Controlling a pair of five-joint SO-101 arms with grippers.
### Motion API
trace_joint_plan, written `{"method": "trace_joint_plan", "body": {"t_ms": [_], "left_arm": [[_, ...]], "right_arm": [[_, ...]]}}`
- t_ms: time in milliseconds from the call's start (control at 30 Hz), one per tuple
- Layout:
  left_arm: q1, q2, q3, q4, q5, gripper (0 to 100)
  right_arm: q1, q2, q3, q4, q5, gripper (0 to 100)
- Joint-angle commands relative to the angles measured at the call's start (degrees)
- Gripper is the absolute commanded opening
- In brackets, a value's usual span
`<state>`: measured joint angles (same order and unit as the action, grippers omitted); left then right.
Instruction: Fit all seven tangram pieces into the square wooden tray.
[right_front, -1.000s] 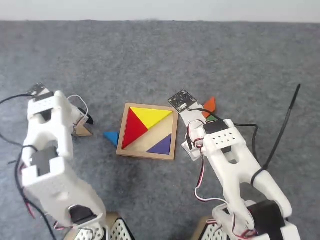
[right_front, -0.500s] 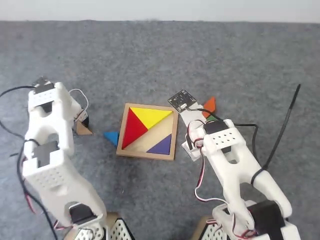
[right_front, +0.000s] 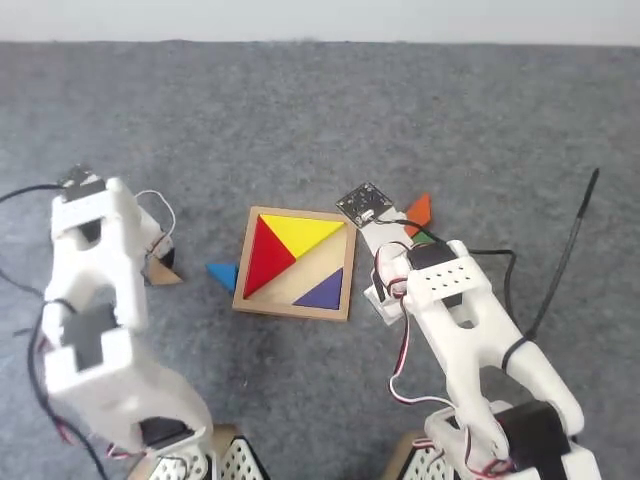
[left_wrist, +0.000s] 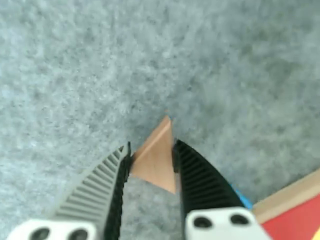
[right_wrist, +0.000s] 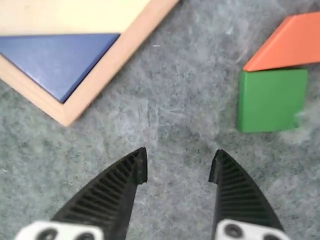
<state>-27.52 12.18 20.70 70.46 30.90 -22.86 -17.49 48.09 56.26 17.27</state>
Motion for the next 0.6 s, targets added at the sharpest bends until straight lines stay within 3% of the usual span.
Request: {"method": "trace_joint_plan", "body": {"t_ms": [0, 233, 567], "left_arm": [[0.6, -14.6, 8.7, -6.8, -3.4, 1], [3.1, -26.0, 13.3, -6.5, -4.1, 2], [20.0, -27.8, 13.6, -6.6, -4.0, 1]], "right_arm": [[0.7, -3.2, -0.4, -0.3, 0.7, 21.6], [0.7, -3.2, -0.4, -0.3, 0.7, 21.6], [0.5, -3.2, -0.4, -0.6, 0.5, 21.6]]}}
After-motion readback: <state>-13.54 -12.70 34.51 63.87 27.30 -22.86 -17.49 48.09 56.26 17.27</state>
